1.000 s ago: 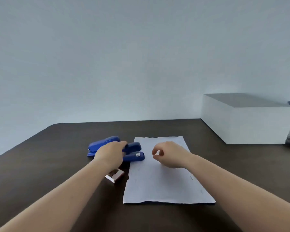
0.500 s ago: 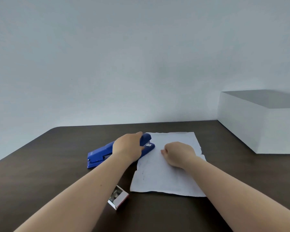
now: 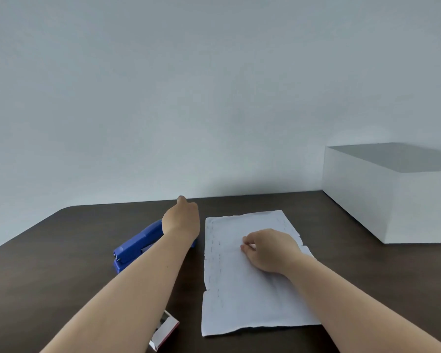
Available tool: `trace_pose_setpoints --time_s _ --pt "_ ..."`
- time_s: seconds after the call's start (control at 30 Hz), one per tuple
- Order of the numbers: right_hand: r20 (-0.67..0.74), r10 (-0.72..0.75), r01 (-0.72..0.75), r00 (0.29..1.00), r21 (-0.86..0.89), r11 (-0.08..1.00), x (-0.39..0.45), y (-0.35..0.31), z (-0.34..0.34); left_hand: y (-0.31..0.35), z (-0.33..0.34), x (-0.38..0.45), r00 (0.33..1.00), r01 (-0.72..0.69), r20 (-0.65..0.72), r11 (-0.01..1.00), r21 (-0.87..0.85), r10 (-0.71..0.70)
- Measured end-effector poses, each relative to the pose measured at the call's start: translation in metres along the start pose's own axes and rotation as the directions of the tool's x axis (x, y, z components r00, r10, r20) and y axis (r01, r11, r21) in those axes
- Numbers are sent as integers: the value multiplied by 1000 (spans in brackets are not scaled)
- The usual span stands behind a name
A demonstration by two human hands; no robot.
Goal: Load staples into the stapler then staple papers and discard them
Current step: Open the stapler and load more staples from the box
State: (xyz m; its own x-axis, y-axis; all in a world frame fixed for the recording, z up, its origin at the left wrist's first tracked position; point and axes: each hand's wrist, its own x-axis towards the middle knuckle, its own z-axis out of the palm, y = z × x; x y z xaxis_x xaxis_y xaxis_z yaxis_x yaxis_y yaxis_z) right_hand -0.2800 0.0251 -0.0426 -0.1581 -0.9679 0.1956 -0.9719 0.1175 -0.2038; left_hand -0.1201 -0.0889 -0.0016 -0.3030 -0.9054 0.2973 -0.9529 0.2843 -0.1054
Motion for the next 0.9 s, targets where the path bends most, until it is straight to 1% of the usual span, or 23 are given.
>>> trace_pose_setpoints --time_s 0.07,0.2,0.37,0.47,0.63,0.73,0.8,0.9 --pt "-1 -2 2 1000 13 1000 2 1 0 1 3 11 1000 21 6 1000 11 -21" --pt "18 -2 2 1000 24 1000 4 2 0 3 8 31 999 53 -2 998 -22 -53" --pt "41 -6 4 999 36 999 5 1 -3 4 14 47 999 43 6 998 -48 -43" --pt "54 -7 5 998 33 999 5 -1 -4 1 18 49 999 34 1 999 -26 -34" --pt "37 11 -12 999 39 999 3 -3 -4 -7 11 42 999 -10 -53 1000 13 10" --pt "17 11 -11 1000 22 1000 -1 -6 -5 -19 4 29 998 11 -67 999 51 -7" --pt "0 8 -8 1000 15 1000 -5 -7 -5 -30 -3 16 997 69 -21 997 45 -68" --pt "-7 7 -7 1000 16 1000 -10 -8 -4 -48 -5 -2 978 168 130 985 -44 -161"
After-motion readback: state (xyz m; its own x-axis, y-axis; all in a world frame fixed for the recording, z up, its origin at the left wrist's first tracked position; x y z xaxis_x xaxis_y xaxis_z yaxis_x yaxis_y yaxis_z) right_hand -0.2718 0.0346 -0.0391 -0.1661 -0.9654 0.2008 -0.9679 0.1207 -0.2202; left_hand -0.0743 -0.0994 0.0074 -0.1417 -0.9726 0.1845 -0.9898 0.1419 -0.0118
